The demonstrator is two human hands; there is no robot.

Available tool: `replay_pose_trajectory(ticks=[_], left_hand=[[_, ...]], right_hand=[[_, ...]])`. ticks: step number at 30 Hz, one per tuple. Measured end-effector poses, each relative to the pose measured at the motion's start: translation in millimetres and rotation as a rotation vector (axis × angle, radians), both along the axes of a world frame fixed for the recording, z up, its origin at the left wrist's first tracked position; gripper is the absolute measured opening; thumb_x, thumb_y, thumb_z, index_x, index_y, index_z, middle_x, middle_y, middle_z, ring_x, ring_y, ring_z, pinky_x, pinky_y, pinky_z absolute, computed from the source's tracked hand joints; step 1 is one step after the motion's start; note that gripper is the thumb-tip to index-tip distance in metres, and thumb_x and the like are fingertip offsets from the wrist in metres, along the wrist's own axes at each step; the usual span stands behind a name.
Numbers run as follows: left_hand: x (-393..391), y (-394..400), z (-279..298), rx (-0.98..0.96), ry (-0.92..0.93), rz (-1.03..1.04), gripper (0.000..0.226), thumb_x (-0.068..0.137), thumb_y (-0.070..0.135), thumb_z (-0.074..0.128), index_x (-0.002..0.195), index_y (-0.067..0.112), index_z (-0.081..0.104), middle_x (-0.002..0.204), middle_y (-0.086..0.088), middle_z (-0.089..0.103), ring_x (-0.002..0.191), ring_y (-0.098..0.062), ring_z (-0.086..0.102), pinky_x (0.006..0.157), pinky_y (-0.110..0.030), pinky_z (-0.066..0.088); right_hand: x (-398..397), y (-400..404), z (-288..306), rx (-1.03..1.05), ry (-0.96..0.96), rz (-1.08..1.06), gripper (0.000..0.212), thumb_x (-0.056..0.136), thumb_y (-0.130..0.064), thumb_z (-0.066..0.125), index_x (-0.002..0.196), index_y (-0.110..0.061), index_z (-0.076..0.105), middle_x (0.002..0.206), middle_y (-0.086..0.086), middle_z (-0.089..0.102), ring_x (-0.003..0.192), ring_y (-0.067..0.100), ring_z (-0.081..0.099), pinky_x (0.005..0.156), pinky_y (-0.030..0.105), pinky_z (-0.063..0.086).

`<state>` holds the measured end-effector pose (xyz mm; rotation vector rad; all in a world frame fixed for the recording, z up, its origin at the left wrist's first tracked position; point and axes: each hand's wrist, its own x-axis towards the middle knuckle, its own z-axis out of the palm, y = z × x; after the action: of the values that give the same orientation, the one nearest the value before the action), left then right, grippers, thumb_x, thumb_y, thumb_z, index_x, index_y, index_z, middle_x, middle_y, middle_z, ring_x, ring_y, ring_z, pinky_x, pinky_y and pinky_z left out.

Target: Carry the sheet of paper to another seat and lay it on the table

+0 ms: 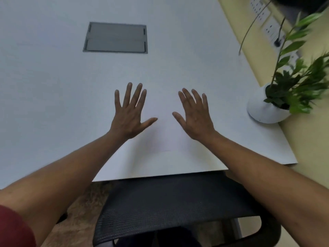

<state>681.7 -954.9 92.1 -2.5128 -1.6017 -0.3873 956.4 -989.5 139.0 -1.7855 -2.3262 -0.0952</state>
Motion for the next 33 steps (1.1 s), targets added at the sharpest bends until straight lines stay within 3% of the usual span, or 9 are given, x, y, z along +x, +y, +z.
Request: replay_pose_trajectory(ticks=[4,10,19,28,33], left_hand=[[-3,-9,30,0.035,-0.028,0.049,0.107,0.100,0.086,0.028,0.173,0.012,0.007,0.183,-0.009,-0.003,0.168,-0.037,-0.009,0.129,-0.073,0.000],[-29,-38,88,0.158,0.015,0.158,0.106,0.101,0.085,0.026,0.173,0.010,0.007,0.183,-0.011,-0.002,0.168,-0.037,-0.007,0.129,-0.073,0.002],[-84,-157,146,0.261,0.057,0.494,0.106,0.101,0.085,0.025,0.173,0.010,0.004,0.183,-0.011,-0.002,0.168,-0.037,-0.005,0.129,-0.073,0.004],[-197,-300,184,0.325,0.126,0.879,0.108,0.099,0.086,0.028,0.173,0.012,0.005,0.183,-0.009,0.001,0.169,-0.033,-0.004,0.130,-0.072,0.004],[-282,-381,194,0.329,0.111,1.045,0.111,0.097,0.087,0.030,0.174,0.013,0.003,0.183,-0.008,-0.003,0.169,-0.032,-0.007,0.130,-0.071,-0.003]], right_hand=[[-21,0,30,0.055,0.006,-0.005,0.078,0.109,-0.060,0.034,0.170,-0.013,0.022,0.180,0.006,0.020,0.167,0.035,0.014,0.133,0.063,0.006],[-48,-5,76,0.149,0.042,0.079,0.079,0.109,-0.059,0.037,0.171,-0.014,0.017,0.181,0.007,0.014,0.168,0.035,0.008,0.133,0.064,0.004],[-128,-43,125,0.201,0.120,0.399,0.080,0.108,-0.060,0.038,0.170,-0.012,0.021,0.180,0.008,0.018,0.167,0.036,0.011,0.133,0.064,0.006],[-275,-124,167,0.215,0.158,0.713,0.080,0.108,-0.063,0.028,0.171,-0.015,0.016,0.182,0.007,0.010,0.168,0.035,0.004,0.133,0.064,0.004],[-380,-182,174,0.204,0.157,0.857,0.086,0.103,-0.069,0.010,0.172,-0.018,0.012,0.182,0.006,0.004,0.168,0.035,0.002,0.133,0.063,0.002]])
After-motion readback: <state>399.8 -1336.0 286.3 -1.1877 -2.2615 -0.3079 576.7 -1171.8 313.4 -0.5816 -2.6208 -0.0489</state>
